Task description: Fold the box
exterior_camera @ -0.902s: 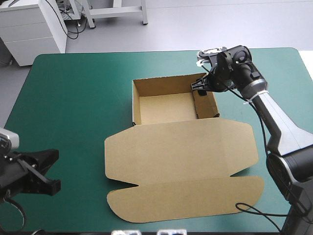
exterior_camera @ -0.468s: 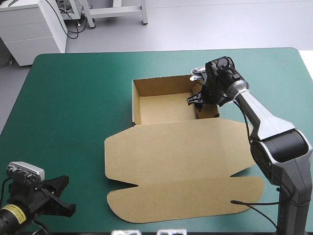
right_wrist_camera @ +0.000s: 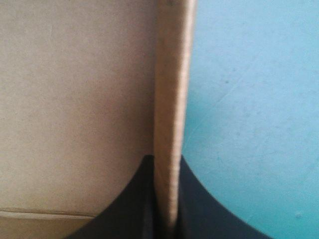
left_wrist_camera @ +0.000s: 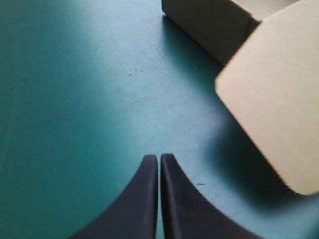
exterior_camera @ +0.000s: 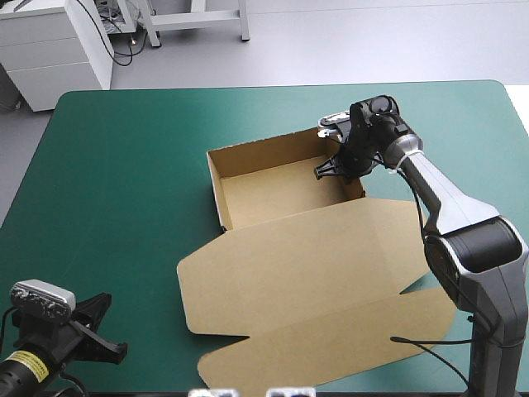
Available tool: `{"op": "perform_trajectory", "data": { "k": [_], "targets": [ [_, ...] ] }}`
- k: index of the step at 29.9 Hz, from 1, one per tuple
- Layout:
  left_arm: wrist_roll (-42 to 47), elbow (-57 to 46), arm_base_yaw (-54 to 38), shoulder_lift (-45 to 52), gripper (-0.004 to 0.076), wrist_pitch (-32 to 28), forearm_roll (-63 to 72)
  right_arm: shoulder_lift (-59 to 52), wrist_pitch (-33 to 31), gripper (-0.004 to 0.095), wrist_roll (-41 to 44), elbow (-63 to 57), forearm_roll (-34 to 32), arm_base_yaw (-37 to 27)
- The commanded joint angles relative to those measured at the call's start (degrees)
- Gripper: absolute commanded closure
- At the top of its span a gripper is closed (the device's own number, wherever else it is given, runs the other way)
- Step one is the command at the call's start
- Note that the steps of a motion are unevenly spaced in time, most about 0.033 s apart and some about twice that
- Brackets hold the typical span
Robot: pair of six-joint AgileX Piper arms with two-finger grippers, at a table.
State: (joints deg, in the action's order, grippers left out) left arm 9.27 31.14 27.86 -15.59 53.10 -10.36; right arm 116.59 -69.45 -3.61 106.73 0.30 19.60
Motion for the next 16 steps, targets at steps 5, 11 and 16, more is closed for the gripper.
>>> {"op": "perform_trajectory", "data": {
  "k": [5, 11, 16],
  "targets": [
    [0.4, 1.4, 0.4, -0.5, 0.0725, 1.9, -4.4, -4.5, -2.0, 0.0928, -4.5, 3.0, 2.0, -3.4],
    [0.4, 1.4, 0.4, -0.5, 0.0725, -2.2, -4.2, -9.3, -2.0, 0.0927, -5.1, 10.6, 1.1, -11.6],
    [0.5, 1.4, 0.4, -0.5, 0.0725, -5.1, -3.1, -12.9, -2.0, 0.0927, -8.6, 16.7, 0.3, -21.2]
  ]
}}
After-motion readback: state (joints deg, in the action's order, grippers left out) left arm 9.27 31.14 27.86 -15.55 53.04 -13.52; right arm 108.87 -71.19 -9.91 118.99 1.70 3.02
